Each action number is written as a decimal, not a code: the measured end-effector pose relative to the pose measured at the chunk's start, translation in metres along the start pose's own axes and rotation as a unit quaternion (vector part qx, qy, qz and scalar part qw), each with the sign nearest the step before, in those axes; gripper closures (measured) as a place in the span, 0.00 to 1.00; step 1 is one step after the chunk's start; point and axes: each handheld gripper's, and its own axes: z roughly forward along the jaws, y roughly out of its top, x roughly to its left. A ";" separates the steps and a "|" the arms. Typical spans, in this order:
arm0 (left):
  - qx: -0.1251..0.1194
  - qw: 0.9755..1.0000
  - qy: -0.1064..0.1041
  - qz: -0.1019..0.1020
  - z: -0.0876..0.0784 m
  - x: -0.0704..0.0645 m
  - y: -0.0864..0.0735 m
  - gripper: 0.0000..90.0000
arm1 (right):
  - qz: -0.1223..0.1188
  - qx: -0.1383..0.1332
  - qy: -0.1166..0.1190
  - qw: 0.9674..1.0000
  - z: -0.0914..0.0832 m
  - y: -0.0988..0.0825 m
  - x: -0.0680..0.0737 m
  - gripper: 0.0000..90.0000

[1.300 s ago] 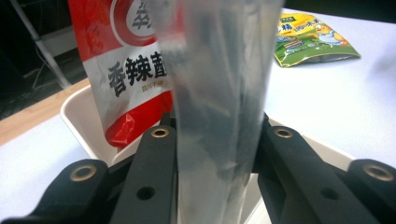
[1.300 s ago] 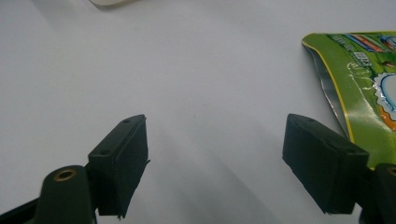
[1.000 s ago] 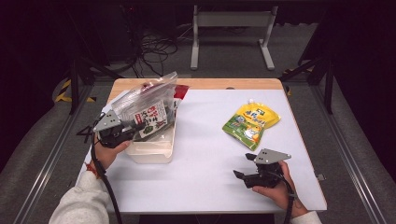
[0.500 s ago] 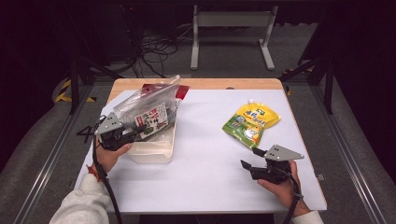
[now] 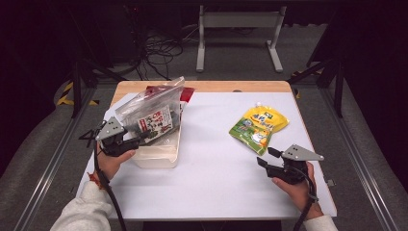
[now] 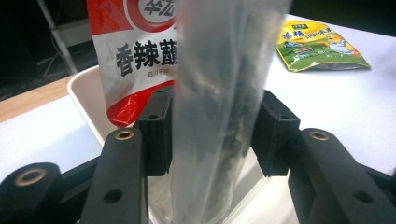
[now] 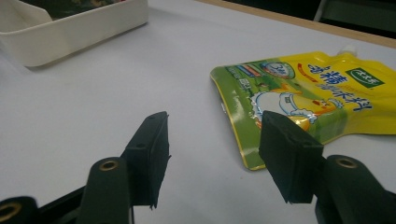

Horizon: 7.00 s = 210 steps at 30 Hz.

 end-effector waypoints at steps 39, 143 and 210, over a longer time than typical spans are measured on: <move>0.023 0.998 -0.007 0.059 -0.069 -0.099 -0.031 0.22 | 0.161 0.033 -0.044 0.985 0.052 0.004 -0.072 0.32; 0.005 0.975 -0.220 -0.017 0.037 -0.154 0.019 0.83 | -0.138 -0.093 0.195 0.967 0.007 0.023 0.076 0.91; -0.086 0.988 -0.119 0.052 -0.050 -0.055 0.045 0.95 | -0.054 0.017 0.106 0.993 0.007 -0.011 0.040 0.27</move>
